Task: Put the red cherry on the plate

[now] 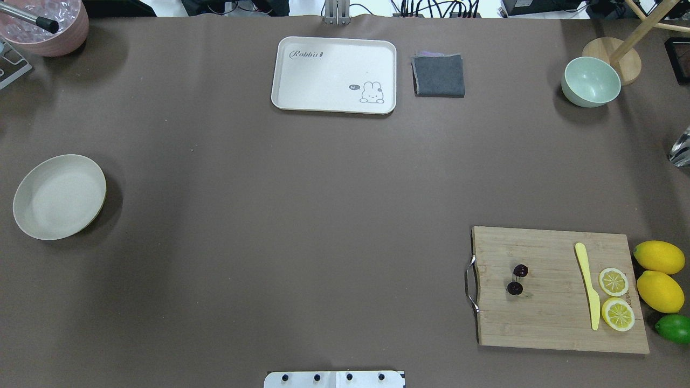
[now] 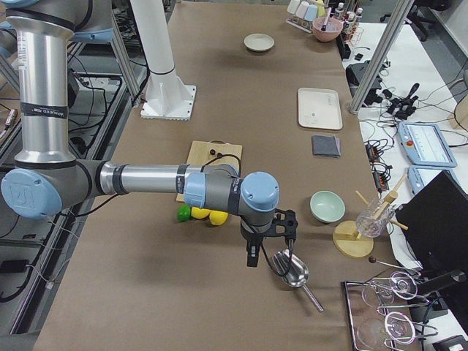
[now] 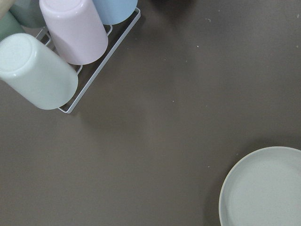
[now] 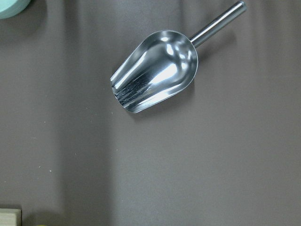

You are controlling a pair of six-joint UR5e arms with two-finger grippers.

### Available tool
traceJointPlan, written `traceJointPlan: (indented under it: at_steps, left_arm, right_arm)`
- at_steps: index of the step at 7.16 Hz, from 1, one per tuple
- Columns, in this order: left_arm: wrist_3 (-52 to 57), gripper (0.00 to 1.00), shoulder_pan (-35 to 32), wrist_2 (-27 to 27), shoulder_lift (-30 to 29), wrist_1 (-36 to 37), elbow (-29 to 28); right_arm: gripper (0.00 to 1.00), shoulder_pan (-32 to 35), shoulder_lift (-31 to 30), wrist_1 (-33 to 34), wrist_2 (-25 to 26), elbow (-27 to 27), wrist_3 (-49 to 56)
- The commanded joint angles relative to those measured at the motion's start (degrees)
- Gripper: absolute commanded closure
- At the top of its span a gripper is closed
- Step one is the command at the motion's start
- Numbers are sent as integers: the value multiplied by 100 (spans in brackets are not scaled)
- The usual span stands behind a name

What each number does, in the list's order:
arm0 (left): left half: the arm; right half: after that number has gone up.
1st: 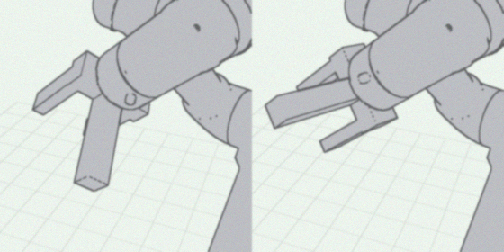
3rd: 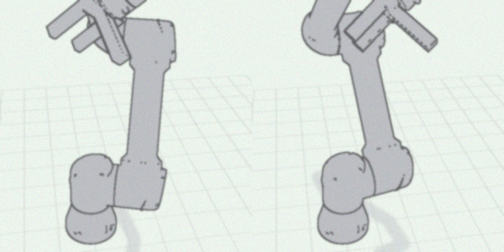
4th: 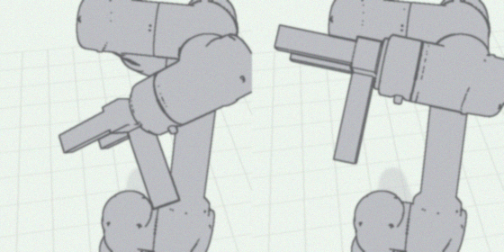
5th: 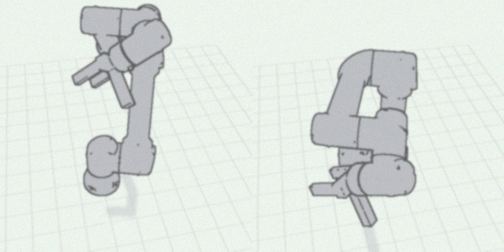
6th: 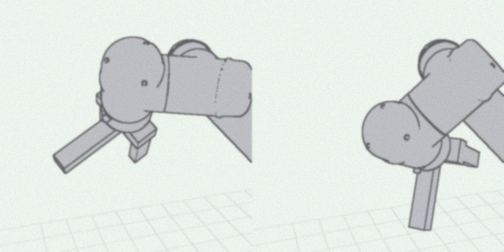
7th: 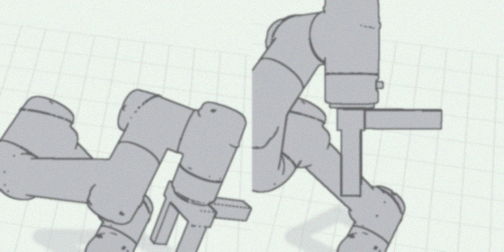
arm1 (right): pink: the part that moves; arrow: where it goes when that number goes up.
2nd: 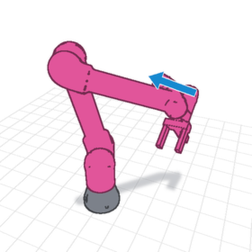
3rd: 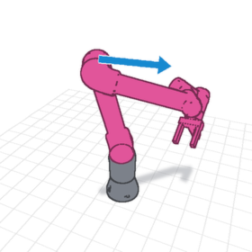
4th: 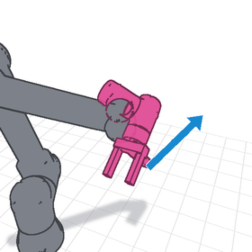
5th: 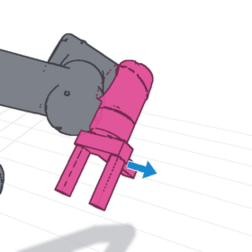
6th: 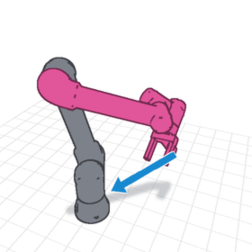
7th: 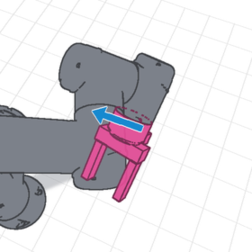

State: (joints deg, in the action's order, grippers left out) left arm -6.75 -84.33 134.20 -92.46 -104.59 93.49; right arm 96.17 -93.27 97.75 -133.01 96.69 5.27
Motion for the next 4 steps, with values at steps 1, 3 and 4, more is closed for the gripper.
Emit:
traceJointPlan:
  at_steps: [1,3,4]
  left_arm:
    - [-1733,2,608,1,26,-1331,-268]
    - [-2058,2,1163,-383,-105,-2480,-1258]
    - [-2085,2,1286,-420,-88,-3140,-1698]
  right_arm:
    - [0,-1,10,-1,3,17,0]
    - [0,-1,10,-19,3,17,0]
    - [0,7,10,-80,3,17,-52]
